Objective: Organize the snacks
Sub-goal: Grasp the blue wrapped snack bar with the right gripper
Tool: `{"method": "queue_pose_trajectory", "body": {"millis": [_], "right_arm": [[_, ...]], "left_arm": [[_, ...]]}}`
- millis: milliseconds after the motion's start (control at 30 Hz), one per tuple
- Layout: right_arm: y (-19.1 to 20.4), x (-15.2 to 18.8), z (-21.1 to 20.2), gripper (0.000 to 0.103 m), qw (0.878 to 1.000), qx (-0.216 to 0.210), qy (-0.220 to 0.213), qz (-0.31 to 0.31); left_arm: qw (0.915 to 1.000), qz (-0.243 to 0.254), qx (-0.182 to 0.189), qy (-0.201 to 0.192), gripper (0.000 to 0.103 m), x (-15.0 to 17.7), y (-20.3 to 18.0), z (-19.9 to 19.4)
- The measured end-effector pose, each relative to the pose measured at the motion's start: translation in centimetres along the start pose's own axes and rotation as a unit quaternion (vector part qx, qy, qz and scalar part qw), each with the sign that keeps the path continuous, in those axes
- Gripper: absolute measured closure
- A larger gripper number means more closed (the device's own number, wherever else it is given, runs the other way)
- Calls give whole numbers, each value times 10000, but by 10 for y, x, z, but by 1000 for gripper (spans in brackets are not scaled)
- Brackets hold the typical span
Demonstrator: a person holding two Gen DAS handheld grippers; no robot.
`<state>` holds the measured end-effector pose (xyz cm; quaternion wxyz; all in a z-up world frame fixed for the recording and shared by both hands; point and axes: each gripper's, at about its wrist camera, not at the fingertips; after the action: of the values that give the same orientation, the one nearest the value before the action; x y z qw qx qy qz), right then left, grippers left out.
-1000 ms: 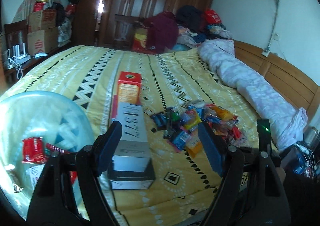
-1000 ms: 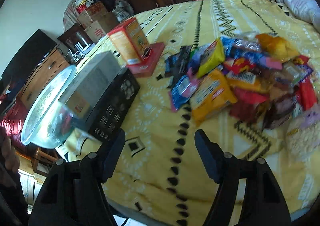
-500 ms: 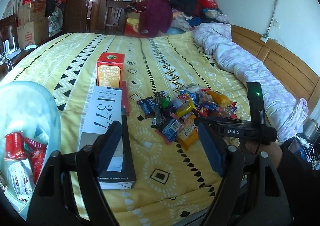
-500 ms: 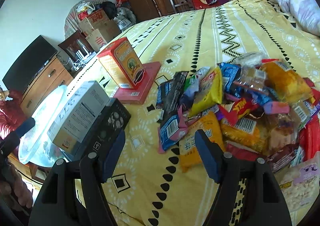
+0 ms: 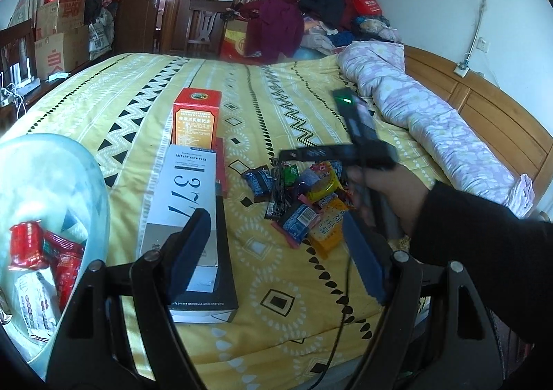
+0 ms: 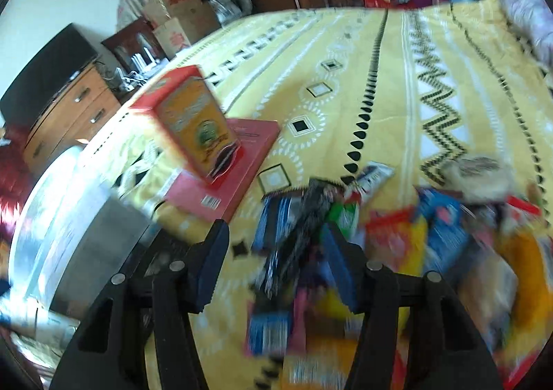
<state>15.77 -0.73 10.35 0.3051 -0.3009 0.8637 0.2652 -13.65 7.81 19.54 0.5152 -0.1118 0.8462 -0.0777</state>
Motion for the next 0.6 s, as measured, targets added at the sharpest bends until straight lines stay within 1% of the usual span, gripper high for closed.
{"method": "queue_pose_trajectory", "body": {"millis": [67,133,200,267,333,433,500,533,567,600], "right_arm": [[1,-12,34,42,9996,87,271,-59],[-1,-16,62,39,9987,160,484,-79],[-2,-12,84,39,9972,267,679,-181],[-1,5,105,37,9926,212,1161,-284],[6,21,101,37,9923,1,1185,-368],[23,45,80,37,9882,-330,1352,-646],[38,67,60,39,9821,-482,1477,-1064],[46,82,51,40,9771,-586,1649,-1213],[51,97,41,40,9726,-622,1811,-1320],[53,109,33,40,9700,-597,1870,-1432]], "left_arm": [[10000,-19,-30,58,24,2,2,3],[9999,-40,-50,132,24,3,3,6],[9998,-22,-50,203,24,5,2,10],[9997,-19,-24,237,24,5,2,12],[9996,-49,11,264,24,6,0,14],[9995,-75,104,298,24,8,-4,17],[9992,-86,173,345,24,11,-7,16],[9991,-91,215,351,24,12,-10,15],[9990,-82,259,361,24,14,-13,13],[9988,-80,299,381,23,16,-15,12]]}}
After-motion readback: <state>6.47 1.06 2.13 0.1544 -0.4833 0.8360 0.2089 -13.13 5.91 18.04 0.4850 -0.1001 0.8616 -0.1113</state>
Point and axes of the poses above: each gripper's, at about its wrist camera, not at the fingertips, and z roughly the way its jaws point, y to its left, x to its underside, and after that the axes turned 9 degrees about -y, right-handed
